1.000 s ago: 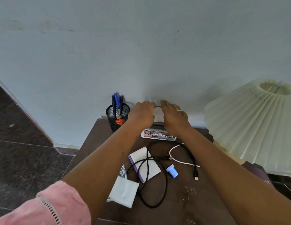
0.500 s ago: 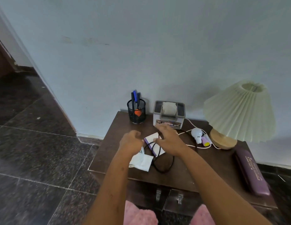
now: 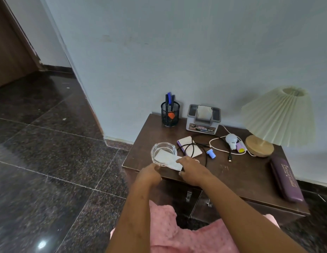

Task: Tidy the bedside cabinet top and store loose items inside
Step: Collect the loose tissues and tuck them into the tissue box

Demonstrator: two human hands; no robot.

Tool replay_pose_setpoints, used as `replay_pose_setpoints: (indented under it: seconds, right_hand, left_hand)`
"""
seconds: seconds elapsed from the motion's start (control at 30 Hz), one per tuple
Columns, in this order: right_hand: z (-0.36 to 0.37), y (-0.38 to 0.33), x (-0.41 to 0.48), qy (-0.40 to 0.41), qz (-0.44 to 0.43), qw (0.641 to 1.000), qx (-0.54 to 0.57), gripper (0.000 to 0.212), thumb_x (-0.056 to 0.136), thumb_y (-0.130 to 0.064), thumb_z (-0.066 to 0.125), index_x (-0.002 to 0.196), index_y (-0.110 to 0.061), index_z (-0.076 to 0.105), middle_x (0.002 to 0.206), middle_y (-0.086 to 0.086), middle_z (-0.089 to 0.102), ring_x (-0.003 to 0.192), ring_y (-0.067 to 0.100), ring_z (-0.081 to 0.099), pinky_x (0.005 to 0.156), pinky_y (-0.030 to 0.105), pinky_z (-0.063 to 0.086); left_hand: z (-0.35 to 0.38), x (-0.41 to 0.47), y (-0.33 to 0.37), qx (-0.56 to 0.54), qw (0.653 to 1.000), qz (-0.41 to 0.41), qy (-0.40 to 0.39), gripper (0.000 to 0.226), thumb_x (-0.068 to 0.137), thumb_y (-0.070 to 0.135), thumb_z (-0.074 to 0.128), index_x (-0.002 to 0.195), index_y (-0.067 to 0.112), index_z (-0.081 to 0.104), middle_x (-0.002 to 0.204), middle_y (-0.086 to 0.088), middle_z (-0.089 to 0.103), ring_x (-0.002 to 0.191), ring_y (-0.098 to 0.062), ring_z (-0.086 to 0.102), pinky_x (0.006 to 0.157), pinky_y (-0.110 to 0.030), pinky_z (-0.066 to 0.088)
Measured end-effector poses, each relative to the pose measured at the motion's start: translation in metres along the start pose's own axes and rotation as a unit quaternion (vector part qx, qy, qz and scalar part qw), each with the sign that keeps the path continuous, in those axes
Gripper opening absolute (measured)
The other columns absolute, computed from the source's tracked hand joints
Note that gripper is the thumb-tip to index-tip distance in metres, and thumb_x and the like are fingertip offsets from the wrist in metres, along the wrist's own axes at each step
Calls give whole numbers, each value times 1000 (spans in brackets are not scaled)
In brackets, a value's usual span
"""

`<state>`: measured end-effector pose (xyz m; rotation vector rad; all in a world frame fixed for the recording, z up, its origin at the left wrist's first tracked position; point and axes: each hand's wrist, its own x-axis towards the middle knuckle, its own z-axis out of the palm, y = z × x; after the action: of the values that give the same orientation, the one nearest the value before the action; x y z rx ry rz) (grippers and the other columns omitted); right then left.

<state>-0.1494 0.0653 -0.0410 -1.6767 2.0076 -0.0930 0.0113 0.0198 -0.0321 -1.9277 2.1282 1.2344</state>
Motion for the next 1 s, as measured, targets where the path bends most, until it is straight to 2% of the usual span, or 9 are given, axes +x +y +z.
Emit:
replay_pose_setpoints:
  seconds: [0.13, 0.23, 0.33, 0.43, 0.53, 0.63, 0.77, 0.9, 1.0]
  right_hand:
    - [3, 0, 10, -18, -4, 1000, -21, 25, 91, -20, 49, 114, -22, 58, 136, 5, 40, 126, 29, 42, 100, 43, 41]
    - [3, 1, 21, -19, -18, 1000, 9, 22, 90, -16, 47, 105, -21, 63, 135, 8, 41, 126, 30, 43, 100, 39, 41]
    - [2, 3, 31, -10, -27, 999, 38, 21, 89, -14, 53, 104, -19, 68, 122, 7, 50, 113, 24, 52, 97, 36, 44]
    - [2, 4, 38, 11, -7, 997, 72, 18, 88, -14, 58, 96, -18, 73, 117, 8, 55, 103, 22, 58, 90, 30, 46]
    - [-1, 5, 41, 49, 29, 991, 124, 24, 86, -7, 54, 90, -18, 74, 111, 6, 64, 102, 21, 59, 78, 21, 39]
    - [-8, 9, 41, 95, 61, 980, 164, 27, 86, -6, 52, 88, -21, 73, 109, 3, 67, 105, 19, 58, 81, 20, 39]
    - [-25, 20, 34, 163, 80, 961, 211, 17, 86, -14, 56, 83, -19, 72, 97, -1, 69, 85, 12, 56, 72, 22, 39]
    - [-48, 35, 23, 301, 82, 917, 249, 11, 79, -25, 69, 70, -20, 65, 68, -12, 58, 74, 11, 53, 70, 23, 36]
    - [-56, 44, 16, 366, 77, 884, 281, 16, 77, -15, 72, 71, -17, 58, 77, -5, 57, 81, 17, 55, 76, 32, 43]
  left_hand:
    - [0, 10, 8, 118, 992, 33, 17, 43, 89, 12, 52, 128, 29, 54, 154, 1, 12, 135, -30, 22, 111, -38, 28]
    - [3, 18, 18, 178, 981, 74, 21, 38, 90, 12, 49, 126, 23, 58, 157, 5, 2, 132, -30, 21, 110, -39, 32]
    - [7, 25, 26, 206, 974, 93, -21, 39, 90, 13, 52, 129, 14, 55, 154, -1, 21, 132, -30, 33, 108, -38, 36]
    - [7, 29, 28, 180, 979, 93, -28, 35, 86, 8, 57, 121, 4, 60, 131, -13, 54, 116, -29, 54, 99, -36, 46]
    - [6, 32, 27, 169, 980, 101, -17, 41, 85, 7, 59, 126, 2, 54, 133, -12, 49, 121, -27, 51, 101, -33, 43]
    - [5, 34, 27, 144, 985, 90, 8, 42, 84, 6, 60, 126, 1, 50, 132, -13, 50, 119, -29, 52, 100, -34, 44]
    - [5, 36, 23, 163, 982, 90, -3, 47, 84, 11, 63, 127, -1, 48, 135, -12, 44, 121, -28, 50, 100, -31, 41]
    - [8, 35, 23, 186, 979, 83, -8, 51, 85, 18, 63, 129, -1, 45, 138, -10, 38, 124, -28, 46, 104, -32, 38]
    - [13, 35, 28, 189, 979, 68, -16, 53, 86, 19, 62, 131, -1, 42, 139, -10, 37, 125, -29, 46, 103, -33, 38]
